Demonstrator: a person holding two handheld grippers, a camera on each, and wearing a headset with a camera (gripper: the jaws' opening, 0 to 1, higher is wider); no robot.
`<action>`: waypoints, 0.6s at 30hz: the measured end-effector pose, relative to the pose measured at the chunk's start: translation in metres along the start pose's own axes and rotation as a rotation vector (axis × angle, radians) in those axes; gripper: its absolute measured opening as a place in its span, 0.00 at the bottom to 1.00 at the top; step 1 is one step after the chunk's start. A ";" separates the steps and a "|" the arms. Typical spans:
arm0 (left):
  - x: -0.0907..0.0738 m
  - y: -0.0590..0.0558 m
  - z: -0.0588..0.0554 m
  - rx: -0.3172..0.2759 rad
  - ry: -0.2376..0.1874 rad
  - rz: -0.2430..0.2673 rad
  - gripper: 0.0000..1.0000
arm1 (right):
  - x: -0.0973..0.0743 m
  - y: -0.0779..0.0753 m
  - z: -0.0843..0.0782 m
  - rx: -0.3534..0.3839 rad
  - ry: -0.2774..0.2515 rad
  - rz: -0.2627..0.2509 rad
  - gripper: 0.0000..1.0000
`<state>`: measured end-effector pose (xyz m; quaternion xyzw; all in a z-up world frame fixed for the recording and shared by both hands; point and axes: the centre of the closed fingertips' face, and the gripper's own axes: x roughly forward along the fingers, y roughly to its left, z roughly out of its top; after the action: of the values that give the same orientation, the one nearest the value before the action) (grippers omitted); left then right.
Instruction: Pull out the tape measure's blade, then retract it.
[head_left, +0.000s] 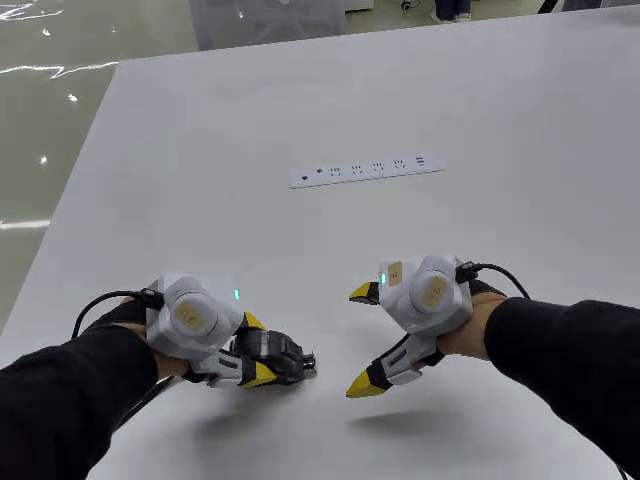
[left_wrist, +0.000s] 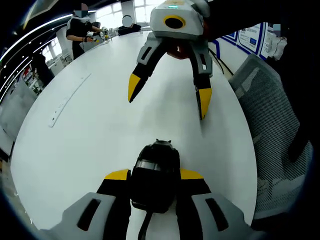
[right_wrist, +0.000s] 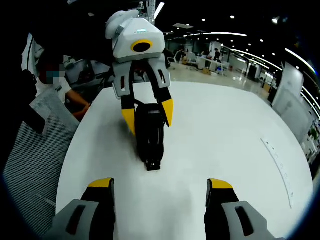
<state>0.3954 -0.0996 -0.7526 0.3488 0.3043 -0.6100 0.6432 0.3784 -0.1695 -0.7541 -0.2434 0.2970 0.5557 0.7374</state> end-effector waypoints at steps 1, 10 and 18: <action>0.000 0.001 0.000 -0.003 0.001 -0.001 0.28 | 0.002 0.002 0.002 -0.004 0.002 0.006 0.68; 0.000 0.001 0.000 -0.011 0.008 -0.007 0.29 | 0.022 0.010 0.004 -0.032 0.030 0.041 0.48; 0.000 0.000 0.000 -0.012 0.011 -0.013 0.29 | 0.031 0.010 0.008 -0.023 0.015 0.062 0.36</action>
<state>0.3953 -0.0999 -0.7525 0.3464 0.3135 -0.6104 0.6397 0.3766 -0.1399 -0.7708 -0.2469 0.3034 0.5798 0.7147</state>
